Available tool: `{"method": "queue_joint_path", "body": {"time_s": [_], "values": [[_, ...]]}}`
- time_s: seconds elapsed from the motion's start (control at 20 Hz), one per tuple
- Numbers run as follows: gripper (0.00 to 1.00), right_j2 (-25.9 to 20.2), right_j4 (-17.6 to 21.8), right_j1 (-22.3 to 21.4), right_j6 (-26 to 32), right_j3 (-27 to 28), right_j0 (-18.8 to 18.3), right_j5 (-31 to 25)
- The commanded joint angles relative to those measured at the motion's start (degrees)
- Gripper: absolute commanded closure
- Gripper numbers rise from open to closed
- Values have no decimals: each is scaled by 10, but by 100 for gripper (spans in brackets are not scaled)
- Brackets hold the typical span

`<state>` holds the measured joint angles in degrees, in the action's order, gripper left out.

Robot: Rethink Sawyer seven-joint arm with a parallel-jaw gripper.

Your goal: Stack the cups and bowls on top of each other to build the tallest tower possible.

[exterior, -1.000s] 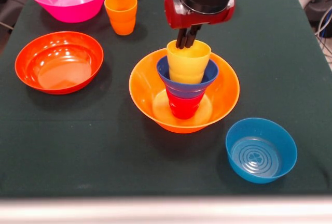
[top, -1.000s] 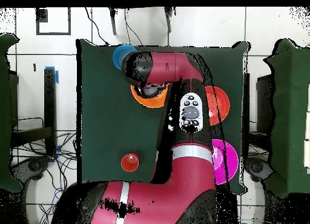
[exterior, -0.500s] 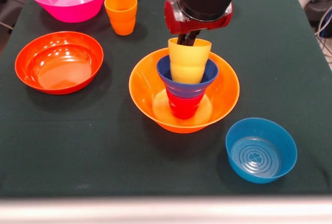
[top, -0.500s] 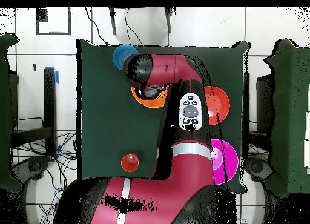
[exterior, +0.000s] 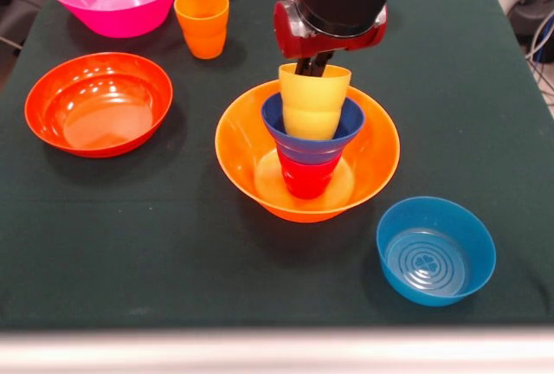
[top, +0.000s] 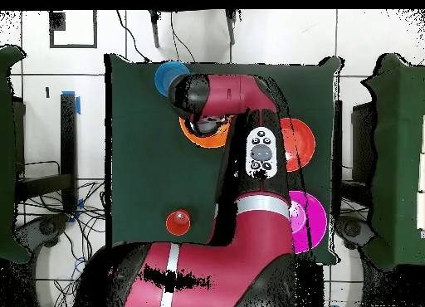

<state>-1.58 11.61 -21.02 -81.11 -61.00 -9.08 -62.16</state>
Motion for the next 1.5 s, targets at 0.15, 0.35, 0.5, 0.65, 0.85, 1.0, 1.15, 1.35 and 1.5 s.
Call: {"method": "queue_joint_path", "body": {"time_s": [0.15,0.35,0.5,0.65,0.85,1.0,1.15,1.35,1.5], "values": [[100,-49,13,-8,13,36,1,20],[100,-50,10,-4,12,54,3,10],[100,-51,9,-1,15,72,3,1],[100,-54,5,3,17,87,2,-9],[100,-54,1,-3,17,69,-2,4],[100,-56,-2,-4,15,56,-6,18],[100,-57,-5,-5,18,53,-10,19],[100,-59,-4,-2,23,52,-15,22],[100,-58,-2,-8,24,38,-19,31]]}}
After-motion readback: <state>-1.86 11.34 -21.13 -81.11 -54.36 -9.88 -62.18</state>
